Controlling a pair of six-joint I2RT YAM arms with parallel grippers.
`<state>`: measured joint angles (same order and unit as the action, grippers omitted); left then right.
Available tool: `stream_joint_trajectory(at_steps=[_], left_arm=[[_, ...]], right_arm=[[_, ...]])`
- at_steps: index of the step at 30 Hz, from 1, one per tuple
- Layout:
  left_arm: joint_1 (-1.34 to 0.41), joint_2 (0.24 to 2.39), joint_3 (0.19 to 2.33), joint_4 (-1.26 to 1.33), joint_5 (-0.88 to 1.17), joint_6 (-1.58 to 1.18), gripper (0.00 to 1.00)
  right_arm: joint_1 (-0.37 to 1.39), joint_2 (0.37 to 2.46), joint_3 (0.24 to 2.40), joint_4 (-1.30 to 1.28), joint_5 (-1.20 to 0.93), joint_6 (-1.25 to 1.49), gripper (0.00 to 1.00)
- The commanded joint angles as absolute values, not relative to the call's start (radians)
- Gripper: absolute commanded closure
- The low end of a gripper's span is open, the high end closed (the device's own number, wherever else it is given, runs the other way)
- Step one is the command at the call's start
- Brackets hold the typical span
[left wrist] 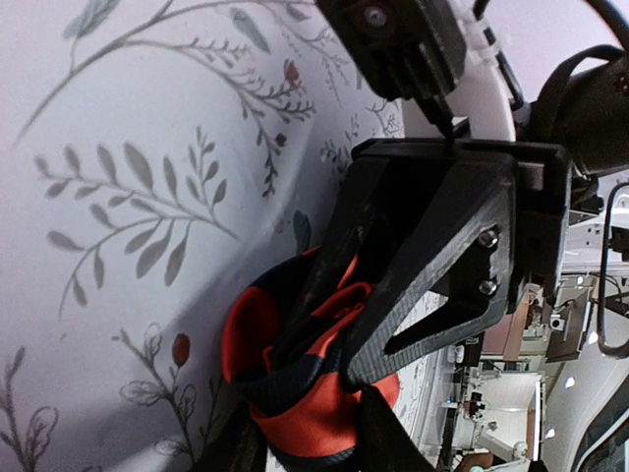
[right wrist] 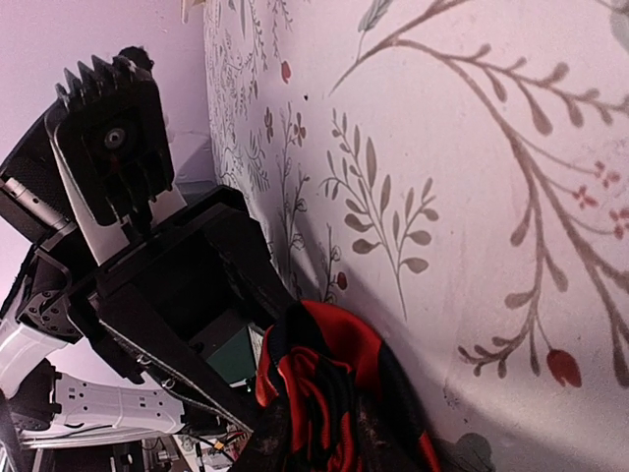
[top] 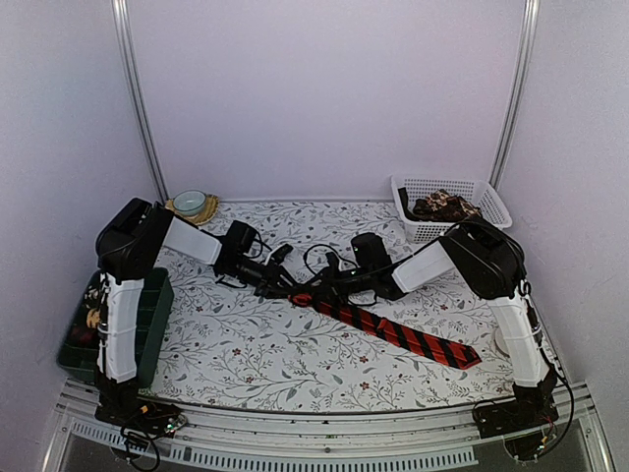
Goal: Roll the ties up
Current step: Roll the tie at the center of the board.
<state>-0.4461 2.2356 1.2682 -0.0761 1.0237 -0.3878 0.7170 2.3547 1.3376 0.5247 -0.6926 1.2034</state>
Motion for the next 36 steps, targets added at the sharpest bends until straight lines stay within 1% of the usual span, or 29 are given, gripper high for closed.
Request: stream_joint_trajectory(at_steps=[1,5,9,11,13,16,19,20,23,26,30,36], left_arm=[[-0.477,2.356,1.189,-0.258,0.955,-0.422,0.78],[-0.449,2.355,1.168,-0.218,0.943,-0.464,1.00],[-0.432,2.339,1.166,-0.227,0.900,-0.466,1.00],[-0.427,2.328,1.172,-0.237,0.873,-0.466,1.00],[-0.418,2.316,1.187,-0.261,0.841,-0.453,1.00],[-0.412,2.293,1.241,-0.358,0.750,-0.384,1.00],[-0.409,2.260,1.307,-0.461,0.647,-0.322,1.00],[-0.407,2.245,1.325,-0.482,0.624,-0.306,1.00],[-0.404,2.222,1.377,-0.559,0.573,-0.264,1.00],[-0.403,2.218,1.439,-0.622,0.539,-0.219,1.00],[-0.405,2.215,1.498,-0.690,0.469,-0.180,1.00],[-0.418,2.207,1.561,-0.756,0.322,-0.147,1.00]], right_arm=[[0.725,2.486,1.303,0.373,-0.594,1.174,0.79],[0.724,2.484,1.296,0.372,-0.592,1.171,0.79],[0.724,2.470,1.291,0.370,-0.588,1.164,0.79],[0.724,2.459,1.294,0.362,-0.587,1.154,0.77],[0.722,2.431,1.302,0.335,-0.578,1.133,0.70],[0.718,2.362,1.330,0.274,-0.591,1.050,0.52],[0.715,2.255,1.367,0.177,-0.607,0.928,0.42],[0.716,2.224,1.379,0.145,-0.612,0.896,0.40],[0.715,2.139,1.404,0.037,-0.603,0.769,0.37],[0.715,2.061,1.404,-0.056,-0.566,0.664,0.36],[0.715,1.969,1.358,-0.101,-0.531,0.560,0.34],[0.715,1.851,1.236,-0.098,-0.424,0.434,0.34]])
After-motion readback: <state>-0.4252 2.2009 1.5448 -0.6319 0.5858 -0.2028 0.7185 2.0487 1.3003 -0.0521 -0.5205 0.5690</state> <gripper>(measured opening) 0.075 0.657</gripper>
